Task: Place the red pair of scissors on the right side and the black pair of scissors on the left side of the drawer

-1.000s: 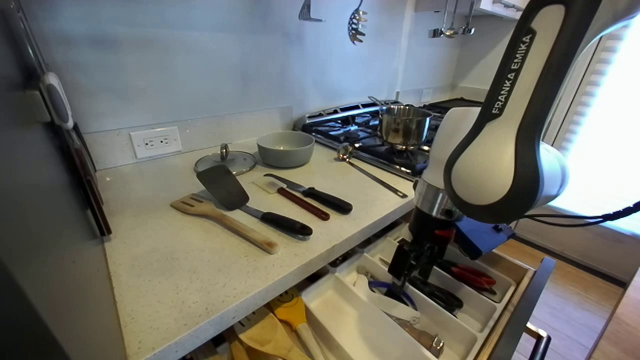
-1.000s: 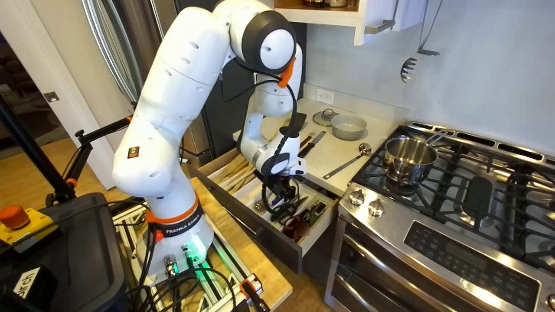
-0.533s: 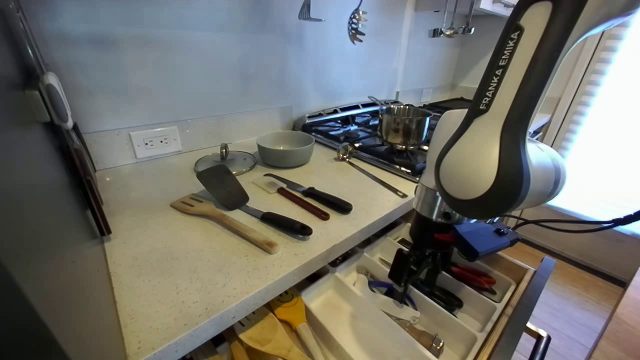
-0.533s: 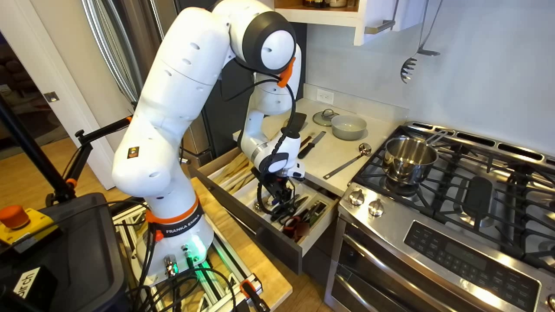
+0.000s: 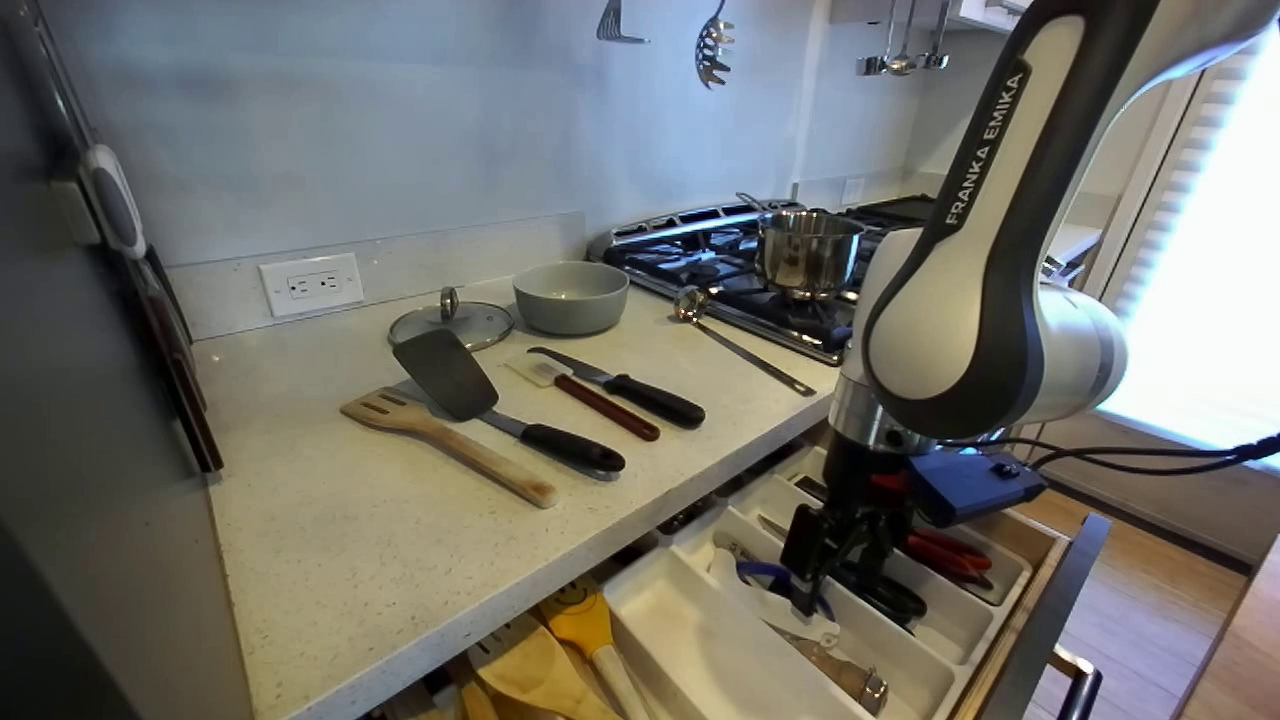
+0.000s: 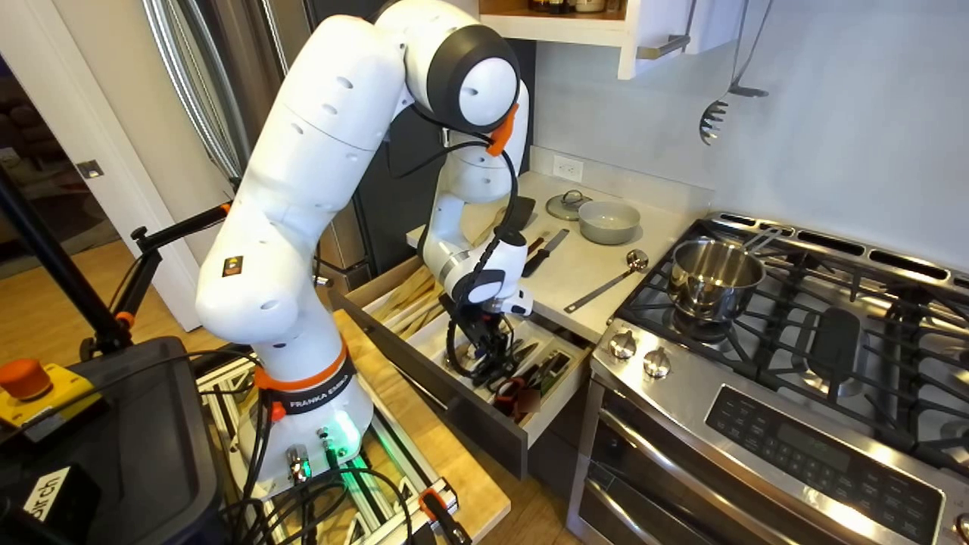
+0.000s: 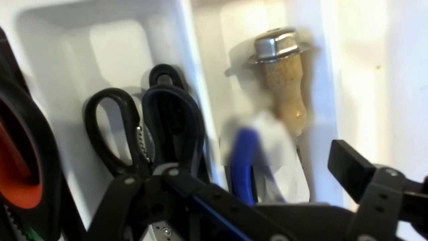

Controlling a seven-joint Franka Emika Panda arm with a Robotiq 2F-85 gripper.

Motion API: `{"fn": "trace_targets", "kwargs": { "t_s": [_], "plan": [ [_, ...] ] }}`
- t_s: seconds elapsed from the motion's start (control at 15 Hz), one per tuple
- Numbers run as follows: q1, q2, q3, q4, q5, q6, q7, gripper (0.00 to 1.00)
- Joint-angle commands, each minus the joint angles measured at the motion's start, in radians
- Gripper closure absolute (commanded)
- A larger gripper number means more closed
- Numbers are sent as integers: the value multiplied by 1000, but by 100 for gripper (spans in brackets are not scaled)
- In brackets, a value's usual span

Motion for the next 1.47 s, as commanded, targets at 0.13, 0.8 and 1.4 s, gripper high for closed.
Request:
{"fn": "trace_targets", "kwargs": {
  "t_s": [0.13, 0.8, 1.4],
  "plan": [
    [31, 25, -44, 28, 28, -38, -13, 0],
    [1, 106, -18, 72, 23, -8, -44, 0],
    [-32, 93, 9, 70, 21, 4, -62, 61]
  ]
}}
